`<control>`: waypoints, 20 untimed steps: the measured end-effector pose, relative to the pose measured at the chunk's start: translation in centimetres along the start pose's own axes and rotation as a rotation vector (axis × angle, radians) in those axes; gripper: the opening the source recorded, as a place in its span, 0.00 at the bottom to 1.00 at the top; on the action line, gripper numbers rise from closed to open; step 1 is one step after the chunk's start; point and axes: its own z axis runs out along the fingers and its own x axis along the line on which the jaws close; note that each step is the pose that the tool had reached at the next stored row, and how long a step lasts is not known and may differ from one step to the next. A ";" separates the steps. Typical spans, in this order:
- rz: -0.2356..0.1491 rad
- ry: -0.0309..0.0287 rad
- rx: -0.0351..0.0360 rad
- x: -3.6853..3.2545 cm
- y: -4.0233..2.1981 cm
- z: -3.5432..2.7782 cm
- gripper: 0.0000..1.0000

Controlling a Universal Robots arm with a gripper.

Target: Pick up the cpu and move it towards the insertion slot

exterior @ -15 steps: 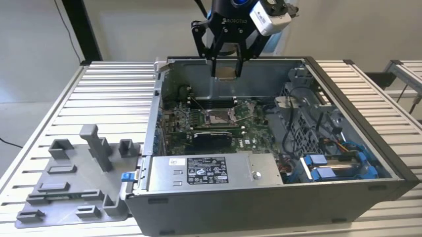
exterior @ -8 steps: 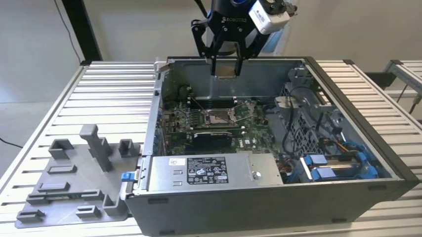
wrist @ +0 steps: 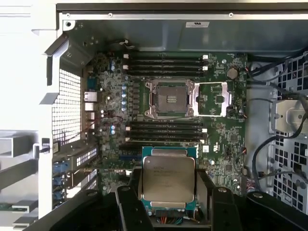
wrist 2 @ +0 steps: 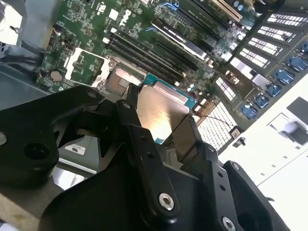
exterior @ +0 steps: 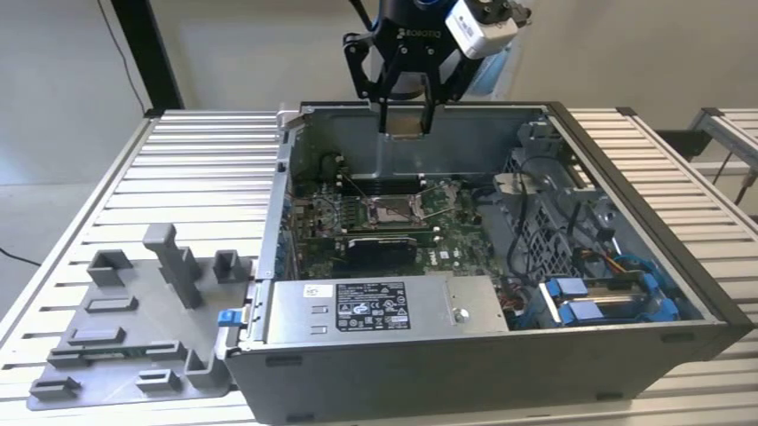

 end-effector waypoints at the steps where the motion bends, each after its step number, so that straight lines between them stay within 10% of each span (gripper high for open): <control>1: 0.000 0.0000 0.0000 0.00 0.08 0.01 0.00; 20: 0.000 0.0001 0.0000 0.00 3.41 0.27 0.00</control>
